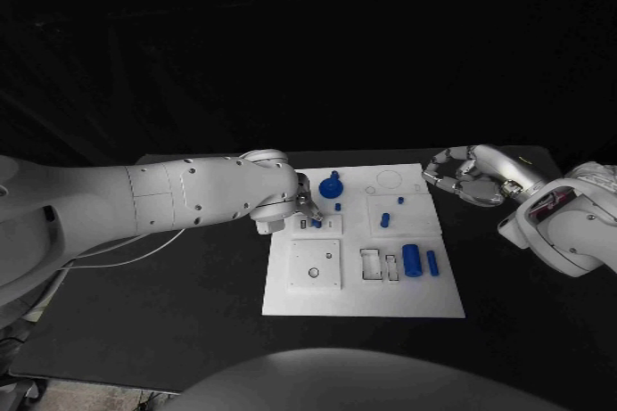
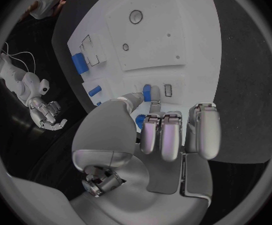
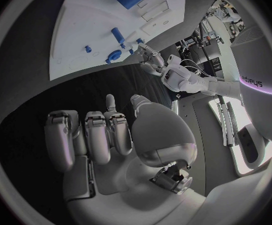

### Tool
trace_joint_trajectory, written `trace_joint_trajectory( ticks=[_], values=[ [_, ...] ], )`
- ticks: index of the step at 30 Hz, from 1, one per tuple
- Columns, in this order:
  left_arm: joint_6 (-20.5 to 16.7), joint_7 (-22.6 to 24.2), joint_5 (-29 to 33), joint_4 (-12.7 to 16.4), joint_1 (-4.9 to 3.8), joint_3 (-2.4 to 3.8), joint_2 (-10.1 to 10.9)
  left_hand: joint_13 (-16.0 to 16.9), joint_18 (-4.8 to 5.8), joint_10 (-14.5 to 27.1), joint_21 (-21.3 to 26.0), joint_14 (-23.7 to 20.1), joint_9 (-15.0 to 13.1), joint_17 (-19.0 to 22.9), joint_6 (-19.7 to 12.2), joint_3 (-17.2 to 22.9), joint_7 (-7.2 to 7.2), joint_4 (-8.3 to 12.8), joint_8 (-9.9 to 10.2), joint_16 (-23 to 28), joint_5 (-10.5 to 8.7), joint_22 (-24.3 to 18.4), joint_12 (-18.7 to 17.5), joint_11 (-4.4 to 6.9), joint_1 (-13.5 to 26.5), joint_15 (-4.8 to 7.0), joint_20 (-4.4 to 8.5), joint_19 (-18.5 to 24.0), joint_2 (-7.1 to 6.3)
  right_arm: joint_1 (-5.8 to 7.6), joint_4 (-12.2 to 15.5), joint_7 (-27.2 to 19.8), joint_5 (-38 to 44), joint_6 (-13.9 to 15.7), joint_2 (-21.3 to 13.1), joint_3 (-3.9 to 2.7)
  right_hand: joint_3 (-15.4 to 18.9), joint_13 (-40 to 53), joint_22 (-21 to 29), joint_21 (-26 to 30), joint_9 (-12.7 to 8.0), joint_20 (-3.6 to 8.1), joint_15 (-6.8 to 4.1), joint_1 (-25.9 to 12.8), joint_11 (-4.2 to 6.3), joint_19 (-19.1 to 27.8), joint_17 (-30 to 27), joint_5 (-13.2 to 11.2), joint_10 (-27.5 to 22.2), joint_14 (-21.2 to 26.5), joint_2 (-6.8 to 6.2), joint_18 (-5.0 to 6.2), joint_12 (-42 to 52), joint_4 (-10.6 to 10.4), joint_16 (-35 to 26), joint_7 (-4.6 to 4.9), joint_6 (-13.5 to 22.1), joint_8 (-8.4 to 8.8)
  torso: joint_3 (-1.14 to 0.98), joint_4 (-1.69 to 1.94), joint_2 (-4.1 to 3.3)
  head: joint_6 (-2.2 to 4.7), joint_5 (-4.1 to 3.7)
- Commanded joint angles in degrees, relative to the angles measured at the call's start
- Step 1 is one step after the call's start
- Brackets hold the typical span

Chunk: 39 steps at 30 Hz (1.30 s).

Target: Assemble the parts on the task board

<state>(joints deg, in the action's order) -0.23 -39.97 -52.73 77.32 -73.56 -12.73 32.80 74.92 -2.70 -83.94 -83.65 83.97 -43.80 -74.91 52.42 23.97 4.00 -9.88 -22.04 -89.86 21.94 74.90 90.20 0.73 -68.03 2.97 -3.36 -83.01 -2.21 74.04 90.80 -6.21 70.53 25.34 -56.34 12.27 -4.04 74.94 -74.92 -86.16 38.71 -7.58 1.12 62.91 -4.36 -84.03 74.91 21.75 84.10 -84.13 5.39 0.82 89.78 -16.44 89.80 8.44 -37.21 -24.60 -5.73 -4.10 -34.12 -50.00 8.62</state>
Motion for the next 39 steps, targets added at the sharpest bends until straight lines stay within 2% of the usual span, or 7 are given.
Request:
trace_joint_trajectory(
  ticks=[1,11,12,15,19,26,39],
  values=[
    [1.2,-2.0,0.3,0.1,0.13,-0.05,-0.1,15.1,0.30,-6.1,0.3,6.0,0.0,-15.1,0.2,0.1,-0.38,-0.2,0.1,-0.1,-0.09,9.0,-0.2,-0.34,0.3,0.05,-0.09,0.1,0.12,-0.16,-0.1,0.1,0.2,-0.8,0.1,0.00,0.2,15.1,-13.2,0.2,-0.1,-0.23,0.39,0.5,-0.40,-1.9,15.1,0.2,5.9,-5.9,0.02,0.58,0.2,0.2,0.2,0.31,0.3,0.32,-0.02,0.02,0.00,0.00,0.08],
    [1.6,-2.2,0.3,0.0,0.31,-0.05,-0.3,15.1,0.26,-6.1,0.4,6.0,0.1,-15.1,0.3,0.1,-0.38,-0.2,0.2,-0.1,-0.36,8.9,-0.2,-0.35,0.4,0.04,-0.11,0.3,-0.02,-0.60,-0.2,0.1,0.2,-0.7,0.2,-0.01,0.2,15.1,-13.2,0.3,-0.1,-0.24,0.41,0.7,-0.42,-1.8,15.1,0.3,5.9,-5.9,-0.01,0.59,0.2,0.3,0.2,0.34,0.2,0.32,0.01,-0.01,0.01,0.00,0.24],
    [1.6,-2.2,0.3,-0.1,0.34,-0.05,-0.3,15.1,0.25,-6.1,0.5,6.0,0.1,-15.1,0.3,0.1,-0.38,-0.2,0.3,-0.1,-0.70,8.9,-0.2,-0.36,0.4,0.04,-0.13,0.3,-0.06,-0.62,-0.2,0.1,0.2,-0.6,0.2,-0.01,0.2,15.1,-13.2,0.3,-0.1,-0.24,0.41,0.7,-0.42,-1.8,15.1,0.3,5.9,-5.9,-0.01,0.59,0.2,0.3,0.2,0.34,0.2,0.32,0.00,-0.01,0.01,0.00,0.23],
    [1.8,-2.1,0.3,-0.2,0.51,-0.05,-0.4,15.1,0.23,-6.1,0.6,6.0,0.4,-15.1,0.6,-0.4,-0.31,-0.8,0.8,-0.1,-3.44,8.8,-0.2,-0.40,1.0,0.00,-0.18,0.3,-0.10,-0.65,-0.3,0.1,0.2,-0.7,0.1,-0.01,0.2,15.1,-13.2,0.3,-0.1,-0.24,0.41,0.7,-0.42,-1.8,15.1,0.3,5.9,-5.9,-0.01,0.59,0.2,0.3,0.2,0.34,0.2,0.32,-0.02,0.01,0.00,0.00,0.17],
    [2.0,-1.9,0.4,-0.5,0.77,-0.05,-0.7,15.1,0.21,-6.1,0.7,6.0,0.7,-15.1,0.7,-1.4,-0.22,-1.4,1.1,-0.1,-4.31,8.8,-0.2,-0.48,1.7,-0.06,-0.23,0.4,-0.15,-0.66,-0.3,0.2,0.2,-0.7,0.1,-0.01,0.2,15.1,-13.2,0.3,-0.1,-0.24,0.41,0.7,-0.42,-1.8,15.1,0.3,5.9,-5.9,-0.01,0.59,0.2,0.3,0.2,0.34,0.2,0.32,0.01,0.00,0.01,0.00,0.15],
    [2.0,-1.7,0.4,-0.8,1.02,-0.03,-1.2,15.1,0.21,-6.1,0.8,6.0,1.0,-15.1,1.1,-3.3,-0.15,-2.6,1.7,-0.1,-7.71,8.9,-0.2,-0.57,2.6,-0.15,-0.31,0.4,0.19,-0.67,-0.4,0.2,0.2,-0.8,0.1,-0.01,0.2,15.1,-13.2,0.3,-0.2,-0.25,0.42,0.9,-0.44,-1.8,15.1,0.3,5.9,-5.9,-0.03,0.59,0.2,0.3,0.2,0.35,0.2,0.30,0.01,0.03,0.01,0.00,0.23],
    [2.6,-2.9,0.4,-1.4,1.15,-0.02,-1.3,15.1,0.19,-6.1,1.0,6.0,1.3,-15.1,1.1,-6.6,0.07,-4.5,2.4,-0.1,-10.52,8.9,-0.2,-0.74,3.9,-0.25,-0.41,0.3,0.50,-0.68,-0.5,0.2,0.2,-0.9,0.1,-0.01,0.2,15.1,-13.2,0.3,-0.2,-0.26,0.43,0.9,-0.45,-1.8,15.1,0.4,5.9,-5.9,-0.03,0.60,0.2,0.3,0.2,0.36,0.2,0.30,0.00,0.04,0.03,0.00,0.30]
  ],
)
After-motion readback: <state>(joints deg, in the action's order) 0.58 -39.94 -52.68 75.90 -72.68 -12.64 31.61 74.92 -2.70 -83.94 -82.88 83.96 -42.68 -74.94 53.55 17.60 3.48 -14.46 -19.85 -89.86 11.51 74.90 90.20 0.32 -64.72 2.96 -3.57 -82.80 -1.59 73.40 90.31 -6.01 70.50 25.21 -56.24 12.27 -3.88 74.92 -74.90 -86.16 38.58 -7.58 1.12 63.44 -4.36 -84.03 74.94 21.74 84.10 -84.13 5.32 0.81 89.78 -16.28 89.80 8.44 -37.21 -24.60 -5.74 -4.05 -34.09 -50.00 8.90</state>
